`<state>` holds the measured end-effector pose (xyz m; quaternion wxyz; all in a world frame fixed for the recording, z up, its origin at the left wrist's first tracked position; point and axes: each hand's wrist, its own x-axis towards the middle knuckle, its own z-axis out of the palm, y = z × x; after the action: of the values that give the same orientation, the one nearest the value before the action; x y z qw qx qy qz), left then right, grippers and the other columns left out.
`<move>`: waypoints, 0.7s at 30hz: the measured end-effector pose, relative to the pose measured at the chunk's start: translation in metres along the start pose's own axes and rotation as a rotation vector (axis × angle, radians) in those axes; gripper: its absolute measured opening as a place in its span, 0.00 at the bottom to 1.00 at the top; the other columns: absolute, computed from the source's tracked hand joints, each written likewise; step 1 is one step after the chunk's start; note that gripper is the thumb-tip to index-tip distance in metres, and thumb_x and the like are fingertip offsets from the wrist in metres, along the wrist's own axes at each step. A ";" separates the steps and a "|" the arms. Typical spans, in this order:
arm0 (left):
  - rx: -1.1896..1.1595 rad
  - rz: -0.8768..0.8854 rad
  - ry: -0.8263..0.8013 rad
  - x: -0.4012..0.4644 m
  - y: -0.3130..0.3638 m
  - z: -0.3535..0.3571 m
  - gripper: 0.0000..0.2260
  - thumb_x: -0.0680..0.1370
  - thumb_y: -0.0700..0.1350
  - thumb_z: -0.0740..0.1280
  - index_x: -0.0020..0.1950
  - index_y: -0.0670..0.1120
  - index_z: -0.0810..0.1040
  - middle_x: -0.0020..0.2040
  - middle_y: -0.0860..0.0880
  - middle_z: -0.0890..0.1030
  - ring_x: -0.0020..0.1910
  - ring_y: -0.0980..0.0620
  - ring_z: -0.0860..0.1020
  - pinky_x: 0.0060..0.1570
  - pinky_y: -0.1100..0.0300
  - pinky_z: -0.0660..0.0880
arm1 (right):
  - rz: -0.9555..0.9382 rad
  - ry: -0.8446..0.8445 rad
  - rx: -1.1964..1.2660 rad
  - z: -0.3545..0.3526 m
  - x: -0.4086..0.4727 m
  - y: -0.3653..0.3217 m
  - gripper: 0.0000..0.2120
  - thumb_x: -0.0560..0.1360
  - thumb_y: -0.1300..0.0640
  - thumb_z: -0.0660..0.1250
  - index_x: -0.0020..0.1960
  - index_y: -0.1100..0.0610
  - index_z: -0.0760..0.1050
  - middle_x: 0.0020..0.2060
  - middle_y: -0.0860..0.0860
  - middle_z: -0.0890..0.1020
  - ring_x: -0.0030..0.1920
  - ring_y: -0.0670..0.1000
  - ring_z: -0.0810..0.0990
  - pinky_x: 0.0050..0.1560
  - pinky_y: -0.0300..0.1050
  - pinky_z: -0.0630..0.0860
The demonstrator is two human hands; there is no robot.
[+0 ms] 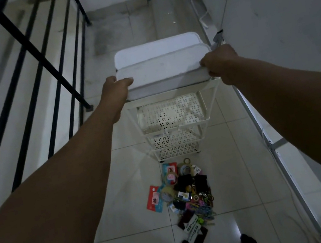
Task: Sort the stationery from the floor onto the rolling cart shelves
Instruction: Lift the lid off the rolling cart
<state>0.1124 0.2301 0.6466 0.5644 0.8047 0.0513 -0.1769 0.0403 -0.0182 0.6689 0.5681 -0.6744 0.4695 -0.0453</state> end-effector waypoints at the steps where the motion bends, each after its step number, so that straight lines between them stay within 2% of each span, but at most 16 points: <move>1: 0.038 0.013 0.006 0.002 -0.003 0.002 0.29 0.75 0.51 0.68 0.70 0.38 0.66 0.65 0.42 0.74 0.59 0.44 0.76 0.50 0.57 0.75 | -0.031 -0.027 -0.054 0.001 0.000 0.003 0.03 0.79 0.61 0.59 0.46 0.59 0.70 0.52 0.55 0.73 0.46 0.53 0.76 0.41 0.35 0.76; 3: 0.100 0.051 0.018 0.004 -0.006 0.006 0.25 0.76 0.50 0.67 0.70 0.40 0.67 0.59 0.49 0.73 0.51 0.51 0.75 0.40 0.65 0.70 | -0.094 -0.060 -0.183 0.002 0.001 0.013 0.07 0.75 0.62 0.62 0.40 0.55 0.67 0.50 0.55 0.72 0.47 0.52 0.73 0.46 0.41 0.77; 5: 0.128 0.077 0.024 0.005 -0.006 0.007 0.23 0.76 0.49 0.67 0.69 0.42 0.68 0.58 0.50 0.74 0.49 0.53 0.74 0.35 0.66 0.68 | -0.119 -0.071 -0.247 0.003 0.003 0.018 0.08 0.75 0.62 0.63 0.39 0.55 0.67 0.50 0.56 0.73 0.47 0.52 0.73 0.47 0.43 0.77; 6: 0.137 0.084 0.021 0.005 -0.006 0.007 0.22 0.76 0.49 0.67 0.68 0.43 0.69 0.57 0.49 0.74 0.50 0.52 0.74 0.36 0.66 0.68 | -0.114 -0.075 -0.253 0.003 0.001 0.019 0.03 0.76 0.61 0.63 0.45 0.57 0.71 0.50 0.56 0.74 0.45 0.52 0.74 0.44 0.43 0.76; 8: 0.152 0.098 0.011 0.004 -0.006 0.008 0.21 0.76 0.48 0.67 0.67 0.43 0.70 0.56 0.49 0.75 0.50 0.52 0.74 0.38 0.65 0.69 | -0.104 -0.065 -0.296 0.003 0.004 0.020 0.11 0.78 0.59 0.63 0.59 0.62 0.71 0.49 0.57 0.74 0.41 0.52 0.74 0.40 0.42 0.73; 11: 0.197 0.112 0.021 0.003 -0.009 0.008 0.22 0.76 0.49 0.67 0.68 0.43 0.69 0.58 0.49 0.74 0.51 0.53 0.73 0.41 0.65 0.69 | -0.125 -0.091 -0.282 0.002 0.000 0.021 0.14 0.76 0.57 0.66 0.58 0.61 0.72 0.50 0.57 0.73 0.37 0.51 0.72 0.33 0.41 0.70; 12: 0.207 0.114 0.032 0.002 -0.011 0.007 0.24 0.76 0.50 0.67 0.69 0.43 0.67 0.61 0.48 0.73 0.52 0.53 0.72 0.45 0.63 0.68 | -0.104 -0.078 -0.233 0.002 0.000 0.023 0.19 0.75 0.54 0.68 0.62 0.61 0.70 0.53 0.57 0.73 0.37 0.50 0.72 0.31 0.40 0.70; 14: 0.197 0.103 0.071 -0.002 -0.017 0.004 0.30 0.77 0.52 0.66 0.75 0.43 0.60 0.68 0.47 0.69 0.58 0.52 0.70 0.53 0.62 0.65 | -0.074 -0.019 -0.150 0.001 -0.002 0.029 0.29 0.74 0.51 0.69 0.70 0.61 0.64 0.60 0.56 0.74 0.46 0.52 0.77 0.37 0.42 0.74; 15: 0.185 0.095 0.098 -0.004 -0.020 0.003 0.32 0.77 0.53 0.65 0.76 0.43 0.57 0.71 0.47 0.67 0.62 0.51 0.69 0.55 0.61 0.64 | -0.089 0.030 -0.130 0.001 -0.002 0.034 0.29 0.74 0.51 0.68 0.71 0.60 0.64 0.63 0.57 0.73 0.53 0.54 0.77 0.43 0.45 0.76; 17: 0.146 0.071 0.152 -0.010 -0.031 -0.002 0.32 0.78 0.55 0.62 0.77 0.45 0.55 0.75 0.46 0.64 0.69 0.48 0.67 0.57 0.61 0.63 | -0.116 0.099 -0.108 -0.001 -0.008 0.045 0.27 0.74 0.50 0.64 0.70 0.59 0.65 0.65 0.57 0.73 0.58 0.55 0.76 0.53 0.49 0.75; 21: 0.067 -0.026 0.215 -0.017 -0.066 -0.010 0.27 0.80 0.55 0.57 0.76 0.45 0.59 0.72 0.46 0.67 0.67 0.47 0.70 0.59 0.58 0.67 | -0.037 0.253 -0.035 -0.004 -0.012 0.078 0.27 0.76 0.48 0.59 0.71 0.58 0.62 0.68 0.56 0.69 0.63 0.58 0.74 0.61 0.52 0.75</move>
<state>0.0802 0.2652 0.5973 0.5260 0.8368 0.1161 -0.0984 -0.0138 -0.0058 0.6132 0.4916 -0.6816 0.5256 -0.1324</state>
